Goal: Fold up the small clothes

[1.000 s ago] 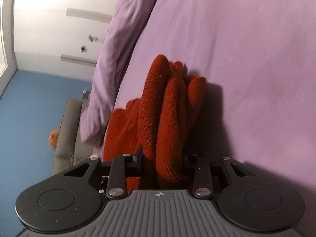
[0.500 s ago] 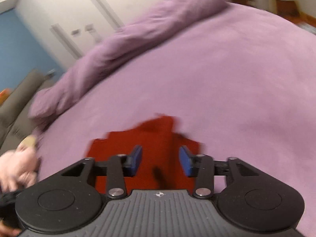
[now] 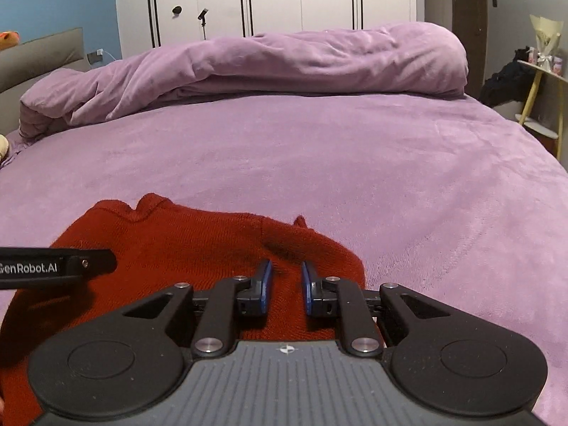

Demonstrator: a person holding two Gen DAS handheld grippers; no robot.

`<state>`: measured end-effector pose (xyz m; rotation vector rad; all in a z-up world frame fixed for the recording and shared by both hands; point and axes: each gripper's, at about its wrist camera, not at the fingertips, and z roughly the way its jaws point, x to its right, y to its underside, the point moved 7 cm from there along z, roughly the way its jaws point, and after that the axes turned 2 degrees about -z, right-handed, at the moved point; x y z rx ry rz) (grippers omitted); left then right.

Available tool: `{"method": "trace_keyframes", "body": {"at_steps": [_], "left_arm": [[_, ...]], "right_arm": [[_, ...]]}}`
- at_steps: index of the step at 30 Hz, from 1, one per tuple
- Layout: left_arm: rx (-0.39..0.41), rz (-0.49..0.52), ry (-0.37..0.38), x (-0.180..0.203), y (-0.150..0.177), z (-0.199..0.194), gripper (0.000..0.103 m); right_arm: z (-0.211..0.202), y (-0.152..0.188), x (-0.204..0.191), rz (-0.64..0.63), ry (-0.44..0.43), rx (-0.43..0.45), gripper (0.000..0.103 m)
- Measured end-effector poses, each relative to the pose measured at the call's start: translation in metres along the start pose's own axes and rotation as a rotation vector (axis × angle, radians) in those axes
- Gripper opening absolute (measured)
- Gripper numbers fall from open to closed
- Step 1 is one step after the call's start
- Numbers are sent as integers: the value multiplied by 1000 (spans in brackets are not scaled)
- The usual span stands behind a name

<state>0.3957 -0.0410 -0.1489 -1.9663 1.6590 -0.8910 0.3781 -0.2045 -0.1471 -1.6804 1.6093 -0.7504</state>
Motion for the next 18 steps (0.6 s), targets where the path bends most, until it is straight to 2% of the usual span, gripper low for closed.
{"method": "trace_keyframes", "body": {"at_steps": [3,5,7,9,12,15,18], "left_arm": [[0,-16,39,-8,5,-34,81],[1,2,76,-13,20,-65,80],[-9,8,119,-19,43,-93,80],[-20,3,133,-27,66,-108,81],[-48,-21,146,-34,89,-112,86],[-80,-23,135,-33,95,-106,89],[-100,12,92,-26,95,-112,89]], "right_arm": [[-23,1,-1,37,-10,-4,16],[-61,6,-5,74,-57,35,16],[-100,22,-11,87,-95,73,16],[-130,48,-16,57,-84,83,16],[-139,79,-15,12,-35,44,16],[-133,78,-20,-68,-11,13,16],[-125,74,-23,-122,1,-25,17]]}}
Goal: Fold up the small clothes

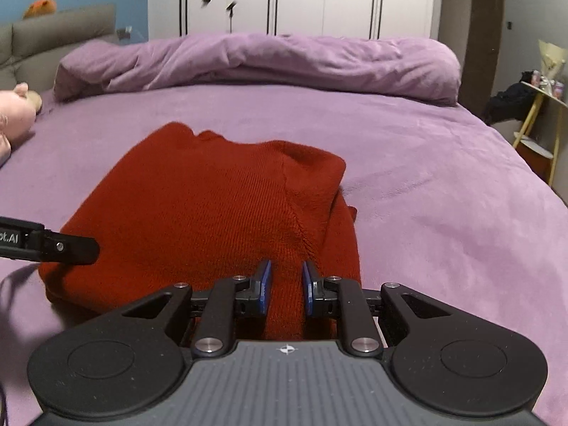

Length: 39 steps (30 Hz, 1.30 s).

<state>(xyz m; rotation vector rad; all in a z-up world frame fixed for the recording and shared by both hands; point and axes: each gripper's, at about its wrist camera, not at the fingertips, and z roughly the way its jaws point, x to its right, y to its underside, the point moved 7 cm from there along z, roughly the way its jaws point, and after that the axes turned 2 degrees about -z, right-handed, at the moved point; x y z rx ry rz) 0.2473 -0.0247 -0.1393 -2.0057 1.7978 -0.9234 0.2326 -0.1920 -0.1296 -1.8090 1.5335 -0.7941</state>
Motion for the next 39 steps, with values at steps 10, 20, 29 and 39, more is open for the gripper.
{"method": "trace_keyframes", "body": {"at_steps": [10,20,29,39], "left_arm": [[-121,139,-113,14,52,-48,85],[-82,156,-213,19,41,-86,96],[-96,82,-129,18,25,-100,97],[-147,116,-162,22,27,-89,97]], "right_arm": [[-75,47,-17,151,-170,-322,46],[-112,39,-19,99,26,-358,88],[-110,12,-25,136,36,-367,88],[-104,5,-20,152,78,-388,88]]}}
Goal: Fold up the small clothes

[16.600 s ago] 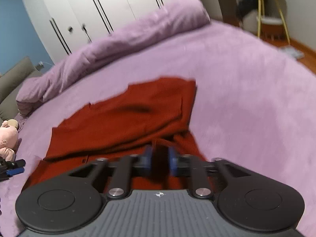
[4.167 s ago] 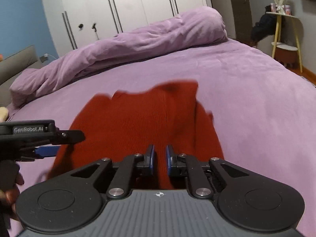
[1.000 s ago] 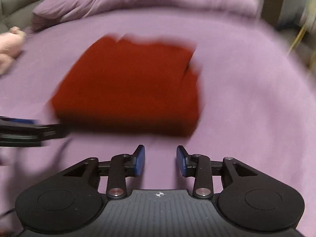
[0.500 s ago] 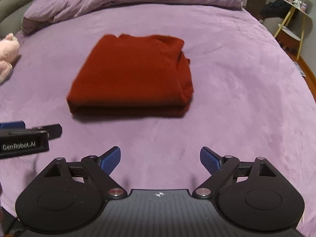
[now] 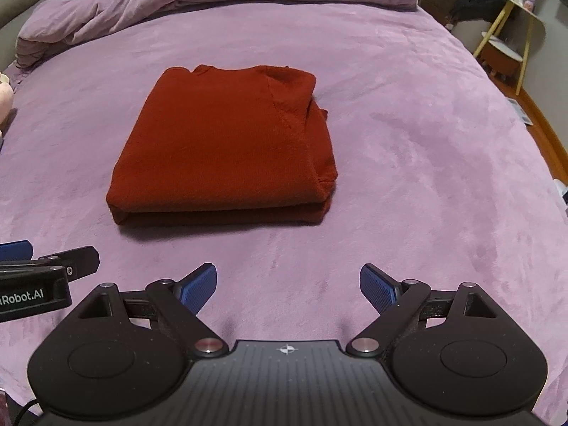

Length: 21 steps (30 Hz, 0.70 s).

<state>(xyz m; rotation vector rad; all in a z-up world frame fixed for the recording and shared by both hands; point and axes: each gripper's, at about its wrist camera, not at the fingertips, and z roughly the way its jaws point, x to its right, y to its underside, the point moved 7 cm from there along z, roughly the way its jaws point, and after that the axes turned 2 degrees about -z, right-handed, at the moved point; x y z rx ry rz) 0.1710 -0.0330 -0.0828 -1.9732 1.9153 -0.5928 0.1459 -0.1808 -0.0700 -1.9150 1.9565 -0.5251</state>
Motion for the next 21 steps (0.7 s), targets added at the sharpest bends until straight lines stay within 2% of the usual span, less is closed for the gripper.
{"method": "trace_keyframes", "body": {"at_steps": [21], "left_arm": [[-3,22,-13,5,-4,-1,97]], "right_arm": [[-1,-7,2,10,-11,0,88]]}}
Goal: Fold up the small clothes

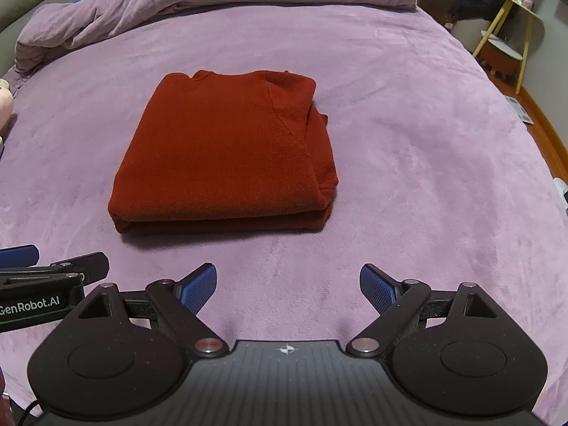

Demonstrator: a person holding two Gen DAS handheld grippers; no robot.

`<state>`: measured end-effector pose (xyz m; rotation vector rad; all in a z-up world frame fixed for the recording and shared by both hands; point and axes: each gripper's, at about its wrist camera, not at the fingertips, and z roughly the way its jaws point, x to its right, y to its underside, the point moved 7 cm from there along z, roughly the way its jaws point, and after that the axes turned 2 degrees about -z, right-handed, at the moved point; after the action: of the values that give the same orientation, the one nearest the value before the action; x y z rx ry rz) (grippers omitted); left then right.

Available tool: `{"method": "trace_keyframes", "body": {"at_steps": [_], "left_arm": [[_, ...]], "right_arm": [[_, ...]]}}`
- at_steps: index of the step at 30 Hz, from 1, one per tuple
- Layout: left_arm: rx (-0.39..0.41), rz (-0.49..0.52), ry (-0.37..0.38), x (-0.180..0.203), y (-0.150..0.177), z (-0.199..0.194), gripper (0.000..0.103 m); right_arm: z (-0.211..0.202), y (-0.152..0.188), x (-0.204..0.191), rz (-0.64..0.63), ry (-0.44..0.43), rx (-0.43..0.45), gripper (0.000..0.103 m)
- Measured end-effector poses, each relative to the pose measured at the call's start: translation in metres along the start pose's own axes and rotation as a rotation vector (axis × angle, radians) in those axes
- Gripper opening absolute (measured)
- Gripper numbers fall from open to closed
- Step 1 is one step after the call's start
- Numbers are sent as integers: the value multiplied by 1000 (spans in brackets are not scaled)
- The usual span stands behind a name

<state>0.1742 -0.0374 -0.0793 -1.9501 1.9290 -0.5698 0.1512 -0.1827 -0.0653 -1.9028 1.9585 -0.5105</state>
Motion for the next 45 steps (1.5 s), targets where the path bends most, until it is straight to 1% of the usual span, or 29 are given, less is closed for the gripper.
{"method": "trace_keyframes", "body": {"at_steps": [13,45], "left_arm": [[-1,11,-13,1,-2,0,97],[2,2,-8,-1,-1,0,97]], "right_arm": [[-1,-1,2,5,-3,7,88],[1,2,7,23,3,8,88]]}}
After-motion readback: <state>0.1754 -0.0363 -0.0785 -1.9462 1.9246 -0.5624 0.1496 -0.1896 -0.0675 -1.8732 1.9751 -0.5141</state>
